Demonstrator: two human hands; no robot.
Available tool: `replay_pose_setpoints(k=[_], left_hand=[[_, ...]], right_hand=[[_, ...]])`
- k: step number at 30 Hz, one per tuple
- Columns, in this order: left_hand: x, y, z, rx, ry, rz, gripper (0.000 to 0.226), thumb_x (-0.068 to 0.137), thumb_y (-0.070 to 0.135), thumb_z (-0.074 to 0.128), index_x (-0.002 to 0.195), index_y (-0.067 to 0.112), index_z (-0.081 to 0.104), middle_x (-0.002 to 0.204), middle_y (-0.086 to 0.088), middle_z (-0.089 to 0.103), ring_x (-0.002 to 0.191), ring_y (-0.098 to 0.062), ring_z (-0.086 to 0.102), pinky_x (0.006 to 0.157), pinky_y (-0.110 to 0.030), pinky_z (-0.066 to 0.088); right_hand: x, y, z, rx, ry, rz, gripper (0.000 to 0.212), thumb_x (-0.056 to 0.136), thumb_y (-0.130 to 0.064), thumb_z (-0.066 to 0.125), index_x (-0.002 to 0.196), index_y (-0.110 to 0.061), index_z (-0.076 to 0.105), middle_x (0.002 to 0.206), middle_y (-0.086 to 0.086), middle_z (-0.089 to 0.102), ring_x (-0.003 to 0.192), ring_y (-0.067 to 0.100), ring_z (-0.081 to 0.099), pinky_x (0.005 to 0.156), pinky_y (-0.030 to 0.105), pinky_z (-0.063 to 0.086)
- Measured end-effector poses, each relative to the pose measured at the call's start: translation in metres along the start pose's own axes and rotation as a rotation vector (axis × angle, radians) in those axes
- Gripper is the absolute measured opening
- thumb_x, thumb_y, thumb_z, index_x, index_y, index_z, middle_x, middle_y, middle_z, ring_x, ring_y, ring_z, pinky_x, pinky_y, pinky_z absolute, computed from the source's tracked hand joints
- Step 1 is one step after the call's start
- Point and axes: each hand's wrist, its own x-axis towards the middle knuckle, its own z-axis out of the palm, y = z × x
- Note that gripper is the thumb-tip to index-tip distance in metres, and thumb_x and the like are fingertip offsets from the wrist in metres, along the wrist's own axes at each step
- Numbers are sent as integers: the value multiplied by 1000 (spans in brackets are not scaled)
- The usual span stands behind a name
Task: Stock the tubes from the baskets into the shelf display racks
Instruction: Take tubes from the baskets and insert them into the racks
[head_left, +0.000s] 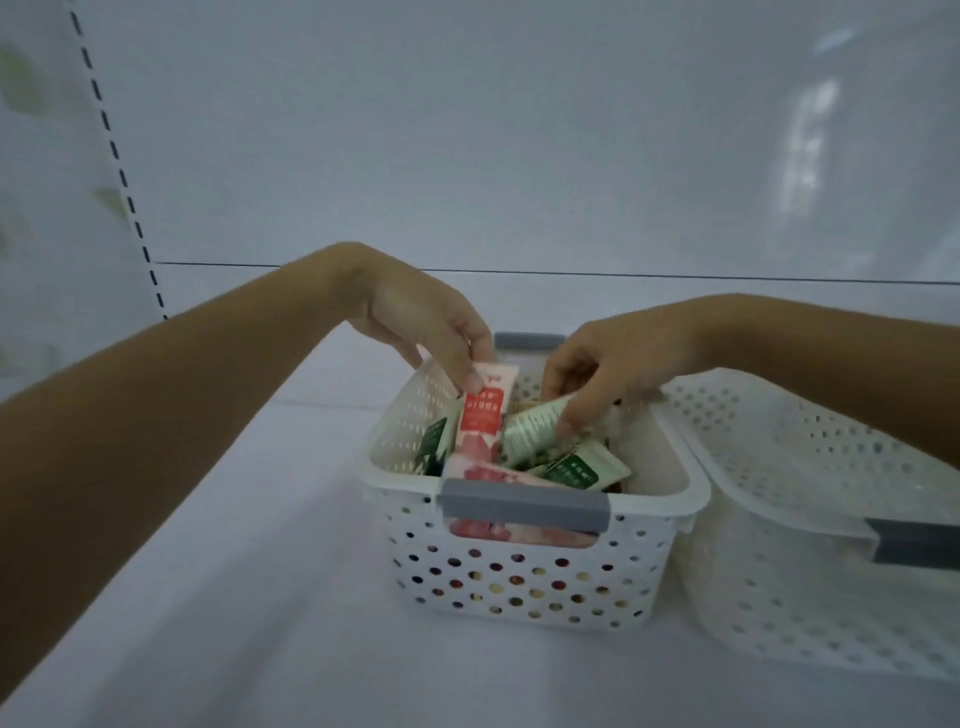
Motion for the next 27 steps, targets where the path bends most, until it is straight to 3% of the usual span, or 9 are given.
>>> replay_pose_setpoints(k=[3,6,9,12,14,16,18,23,27], left_hand=[[0,-4,-15,-178,193,82,17,73,26,66,88,22,60,90,8,73,86,-2,67,89,-30,43],[7,-2,-25,-421,397,190,12,83,22,61,95,20,57,90,2,74,85,-11,70,81,-32,52],[19,14,-25,-630,576,280,8,93,15,53,100,19,53,92,-6,67,71,-15,69,66,-29,58],[30,39,-20,-689,734,315,24,94,14,51,115,26,45,94,-7,61,63,-13,66,55,-23,55],[38,59,-15,-685,788,347,24,95,15,50,114,29,44,91,-7,61,62,-13,65,54,-22,55],[45,81,-12,-697,832,368,10,96,15,49,99,24,51,83,-5,60,56,-12,63,50,-20,52],[53,105,-10,-697,884,358,15,96,11,47,86,19,54,82,-3,58,56,-13,60,46,-18,50],[70,166,1,-730,882,317,13,91,5,53,100,13,57,85,-2,57,64,-14,57,48,-17,52],[86,218,16,-726,847,342,17,88,4,58,103,11,56,87,-4,59,66,-13,59,50,-18,53]], right_hand=[[-3,7,-9,172,195,-30,16,79,-26,69,94,-22,64,92,-7,66,76,-1,61,64,10,48],[-11,20,-20,362,374,-25,11,82,-20,66,93,-20,63,91,-4,64,74,3,61,70,17,51],[-23,38,-31,472,453,64,10,85,-21,63,95,-18,64,92,-1,63,79,10,56,74,23,49],[-40,57,-33,615,502,147,16,88,-27,59,96,-15,66,83,-2,70,67,9,52,66,21,46],[-53,70,-31,771,536,179,19,92,-29,53,99,-15,64,77,0,71,56,7,49,57,19,43],[-67,84,-28,929,554,177,20,95,-29,47,99,-14,59,70,0,70,49,6,47,51,18,41],[-82,99,-23,1098,580,143,23,98,-33,42,94,-14,54,62,0,67,42,6,44,44,17,40],[-127,139,-11,1389,585,69,44,100,-42,30,87,-11,59,49,-3,51,37,9,35,39,14,35],[-165,173,-1,1518,621,-18,50,93,-54,36,90,-11,62,46,-7,44,40,8,35,42,14,35]])
